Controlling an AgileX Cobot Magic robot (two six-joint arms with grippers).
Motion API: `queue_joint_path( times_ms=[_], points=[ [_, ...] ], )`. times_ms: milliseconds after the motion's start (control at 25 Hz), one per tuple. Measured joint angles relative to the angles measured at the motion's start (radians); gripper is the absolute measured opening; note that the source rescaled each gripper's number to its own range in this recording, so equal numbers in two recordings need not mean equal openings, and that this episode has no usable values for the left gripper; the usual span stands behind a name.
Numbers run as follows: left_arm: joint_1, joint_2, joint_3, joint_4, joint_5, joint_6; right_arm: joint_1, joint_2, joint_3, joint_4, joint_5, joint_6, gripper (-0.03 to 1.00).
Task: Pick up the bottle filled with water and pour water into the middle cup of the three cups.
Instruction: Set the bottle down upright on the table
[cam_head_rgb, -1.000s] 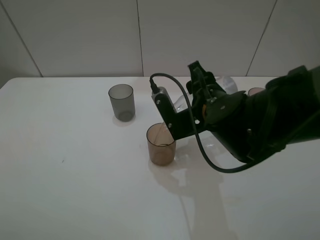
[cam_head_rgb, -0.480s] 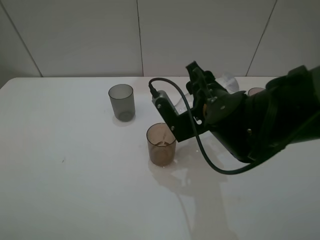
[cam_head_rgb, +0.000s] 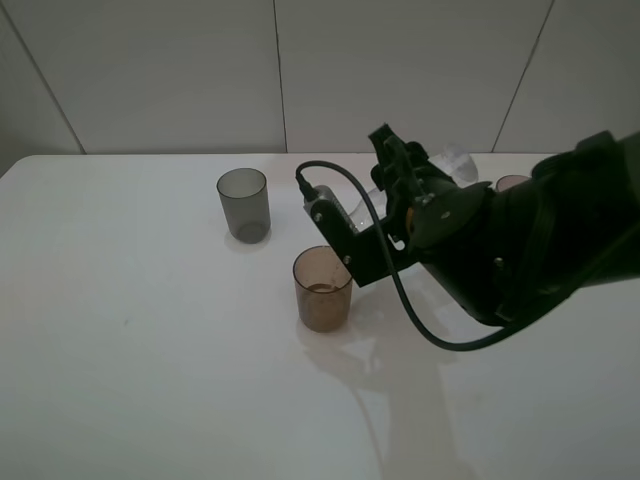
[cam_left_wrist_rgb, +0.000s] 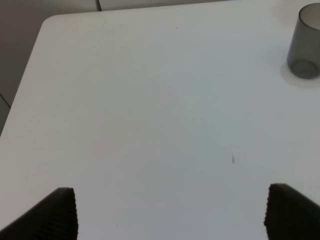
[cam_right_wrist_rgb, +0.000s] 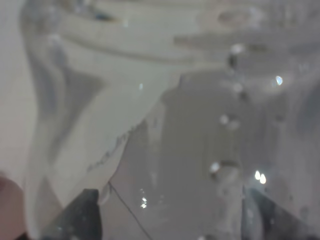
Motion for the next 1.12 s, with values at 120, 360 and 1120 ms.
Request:
queue_joint_path(
  times_ms=[120,360,1120],
  points=[
    [0.0,0.0,0.0,0.0,0.0,0.0,0.004,0.0,0.0,0.0,0.002,0.0,0.01],
    [0.0,0.0,0.0,0.0,0.0,0.0,0.013,0.001,-0.033,0.0,0.001,0.0,0.01],
    [0.0,0.0,0.0,0.0,0.0,0.0,0.013,0.001,-0.046,-0.002,-0.03,-0.149,0.01]
  ],
)
